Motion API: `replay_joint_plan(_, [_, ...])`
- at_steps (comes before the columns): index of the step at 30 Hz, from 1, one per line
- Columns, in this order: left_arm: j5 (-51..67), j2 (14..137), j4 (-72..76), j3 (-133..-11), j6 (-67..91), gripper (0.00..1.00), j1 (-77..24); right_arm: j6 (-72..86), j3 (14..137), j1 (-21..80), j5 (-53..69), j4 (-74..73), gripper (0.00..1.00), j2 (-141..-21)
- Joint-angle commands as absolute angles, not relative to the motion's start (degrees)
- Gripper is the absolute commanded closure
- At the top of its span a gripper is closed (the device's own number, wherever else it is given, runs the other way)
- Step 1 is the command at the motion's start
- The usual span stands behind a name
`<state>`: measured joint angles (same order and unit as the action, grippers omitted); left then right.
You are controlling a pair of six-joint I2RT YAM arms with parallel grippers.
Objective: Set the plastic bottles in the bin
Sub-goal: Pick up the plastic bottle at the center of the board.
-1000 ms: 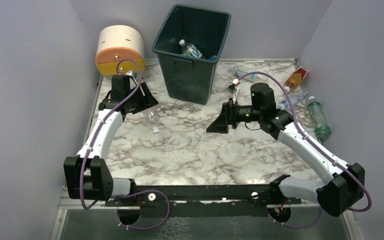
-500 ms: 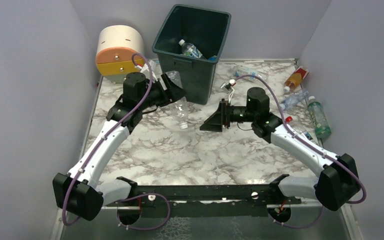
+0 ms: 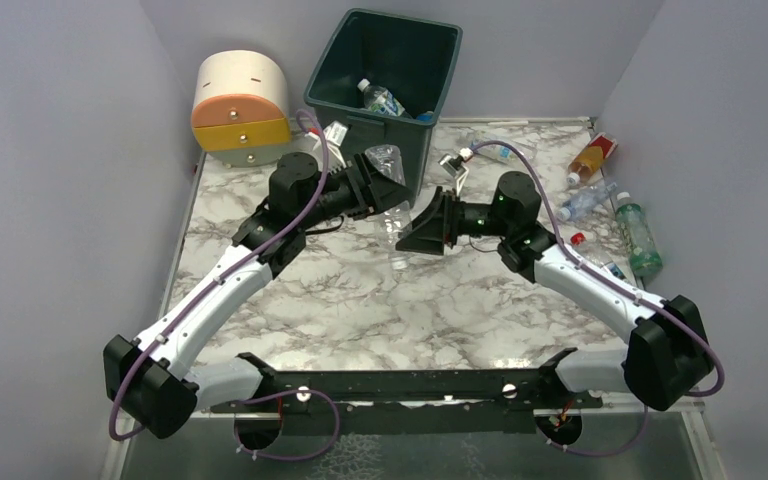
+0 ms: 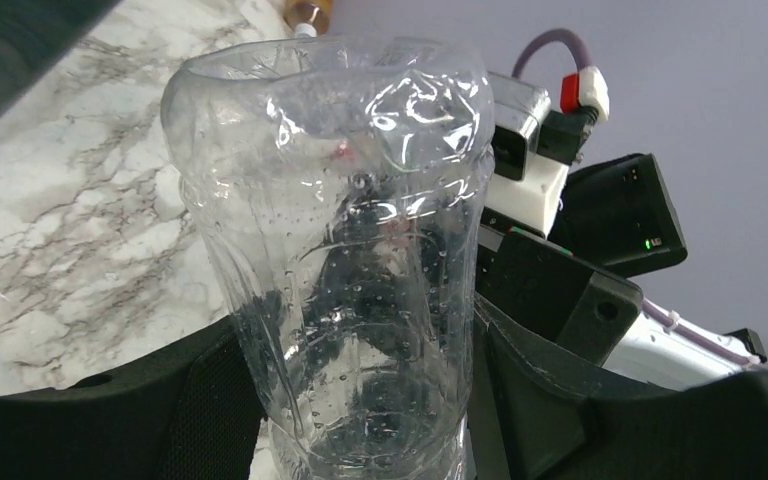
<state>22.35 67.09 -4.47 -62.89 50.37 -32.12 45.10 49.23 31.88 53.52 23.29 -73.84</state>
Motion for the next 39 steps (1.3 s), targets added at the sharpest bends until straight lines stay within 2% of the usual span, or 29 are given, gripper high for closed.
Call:
replay_joint_plan(1, [20.92, 67.66, -1.14, -62.78, 51.22, 0.34, -34.41, 49.64, 51.7, 32.24, 57.0, 32.31, 0.01, -75.44])
replay_joint_plan(17, [20.56, 68.44, 0.73, -61.71, 51.37, 0.34, -35.67, 53.85, 52.74, 32.41, 57.93, 38.29, 0.01, -77.93])
replay_joint_plan(22, [20.57, 68.47, 1.42, -61.4, 51.5, 0.33, -35.85, 54.21, 52.88, 32.6, 58.01, 39.06, 0.08, -78.56])
replay_joint_plan(35, [20.95, 68.81, 1.67, -61.39, 51.14, 0.25, -35.95, 54.21, 52.6, 32.72, 57.73, 39.39, 0.43, -78.5])
replay_joint_plan(39, [20.73, 68.95, 1.14, -61.8, 50.53, 0.2, -35.95, 54.06, 52.55, 32.72, 57.57, 39.09, 0.44, -78.24])
